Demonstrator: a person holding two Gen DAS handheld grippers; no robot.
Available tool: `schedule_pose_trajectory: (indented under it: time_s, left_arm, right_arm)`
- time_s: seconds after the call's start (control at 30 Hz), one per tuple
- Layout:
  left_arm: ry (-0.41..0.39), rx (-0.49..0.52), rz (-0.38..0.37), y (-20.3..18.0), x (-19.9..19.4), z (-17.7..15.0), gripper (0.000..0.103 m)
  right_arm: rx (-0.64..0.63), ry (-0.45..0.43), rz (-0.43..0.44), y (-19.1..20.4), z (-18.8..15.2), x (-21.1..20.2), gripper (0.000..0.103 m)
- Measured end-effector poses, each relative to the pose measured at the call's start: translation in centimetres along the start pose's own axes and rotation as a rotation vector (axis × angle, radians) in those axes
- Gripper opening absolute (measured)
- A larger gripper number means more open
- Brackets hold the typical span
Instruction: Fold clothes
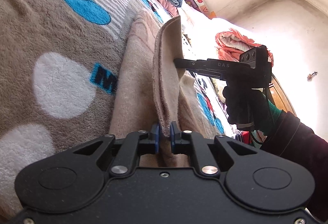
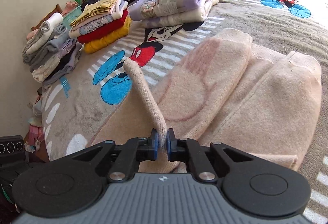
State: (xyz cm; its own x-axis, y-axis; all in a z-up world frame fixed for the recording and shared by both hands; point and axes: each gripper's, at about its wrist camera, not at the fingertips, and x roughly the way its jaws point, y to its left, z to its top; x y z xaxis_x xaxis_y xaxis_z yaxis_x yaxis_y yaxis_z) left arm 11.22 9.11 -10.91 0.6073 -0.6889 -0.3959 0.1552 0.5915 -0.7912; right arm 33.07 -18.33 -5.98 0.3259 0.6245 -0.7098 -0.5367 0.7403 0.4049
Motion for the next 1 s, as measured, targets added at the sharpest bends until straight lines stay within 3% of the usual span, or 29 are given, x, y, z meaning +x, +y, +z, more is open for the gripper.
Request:
schedule_pose_trajectory:
  time_s: [0.27, 0.6, 0.77, 0.9, 1.0]
  left_arm:
    - [0.013, -0.041, 0.029, 0.6, 0.0, 0.0, 0.008]
    - [0.011, -0.043, 0.07, 0.5, -0.5, 0.2, 0.008]
    - [-0.103, 0.168, 0.161, -2.0, -2.8, 0.2, 0.008]
    - [-0.181, 0.135, 0.151, -1.3, -4.4, 1.1, 0.008]
    - [-0.163, 0.157, 0.143, -1.4, -4.6, 1.4, 0.008]
  right_arm:
    - [0.092, 0.012, -0.059, -0.5, -0.2, 2.9, 0.01]
    - [0.184, -0.04, -0.121, -0.8, -1.0, 3.0, 0.01]
    - [0.118, -0.101, -0.211, 0.9, -1.1, 2.7, 0.018]
    - [0.056, -0.184, -0.31, 2.6, -1.2, 1.5, 0.036]
    - [0.042, -0.265, -0.358, 3.6, -1.3, -0.2, 0.036]
